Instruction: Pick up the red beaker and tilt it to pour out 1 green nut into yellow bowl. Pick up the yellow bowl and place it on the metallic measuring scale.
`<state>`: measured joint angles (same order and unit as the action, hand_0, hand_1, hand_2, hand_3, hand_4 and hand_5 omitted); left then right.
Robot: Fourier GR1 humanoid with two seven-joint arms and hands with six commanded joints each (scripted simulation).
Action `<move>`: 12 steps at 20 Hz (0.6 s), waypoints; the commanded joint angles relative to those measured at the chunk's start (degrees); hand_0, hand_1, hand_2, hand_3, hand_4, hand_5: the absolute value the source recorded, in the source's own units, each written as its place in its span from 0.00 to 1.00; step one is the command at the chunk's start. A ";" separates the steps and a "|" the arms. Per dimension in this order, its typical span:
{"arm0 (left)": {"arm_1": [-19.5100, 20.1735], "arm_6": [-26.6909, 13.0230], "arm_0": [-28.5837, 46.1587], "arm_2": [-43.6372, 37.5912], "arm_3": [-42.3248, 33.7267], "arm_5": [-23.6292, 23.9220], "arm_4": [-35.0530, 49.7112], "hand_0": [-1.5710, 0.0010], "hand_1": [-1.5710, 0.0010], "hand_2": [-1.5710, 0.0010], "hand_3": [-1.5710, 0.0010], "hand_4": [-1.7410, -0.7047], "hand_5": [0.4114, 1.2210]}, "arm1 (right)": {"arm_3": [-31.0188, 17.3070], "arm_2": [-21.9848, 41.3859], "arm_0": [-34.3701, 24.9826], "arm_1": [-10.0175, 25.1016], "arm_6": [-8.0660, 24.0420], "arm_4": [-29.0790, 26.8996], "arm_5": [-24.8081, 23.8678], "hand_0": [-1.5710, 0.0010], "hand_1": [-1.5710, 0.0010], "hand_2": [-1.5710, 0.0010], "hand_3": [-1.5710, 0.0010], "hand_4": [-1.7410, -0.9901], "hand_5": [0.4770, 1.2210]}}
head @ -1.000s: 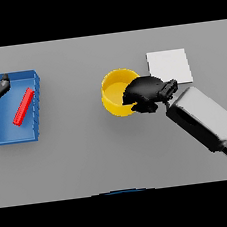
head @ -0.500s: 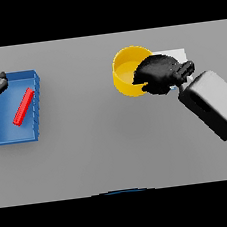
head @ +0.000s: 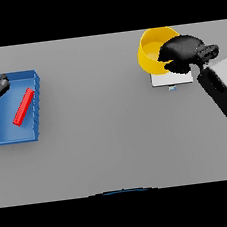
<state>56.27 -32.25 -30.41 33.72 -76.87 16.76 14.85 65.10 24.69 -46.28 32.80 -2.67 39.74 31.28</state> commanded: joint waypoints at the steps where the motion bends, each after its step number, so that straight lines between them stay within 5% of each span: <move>1: -0.12 0.05 0.11 -0.05 0.22 0.26 -0.04 1.00 1.00 1.00 1.00 0.88 0.44 | -2.19 0.06 -0.55 0.07 -0.85 0.16 -1.26 0.00 0.00 0.00 0.25 0.03 1.00; 12: 0.77 -0.27 1.23 0.21 -0.09 0.31 -0.52 1.00 1.00 1.00 1.00 0.91 0.41 | -20.58 1.14 -3.02 -2.37 -4.98 1.87 -10.84 0.00 0.01 0.00 0.09 0.02 1.00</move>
<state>57.07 -32.48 -29.17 33.91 -76.96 17.08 14.33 44.51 25.86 -49.28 30.43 -7.71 41.56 20.47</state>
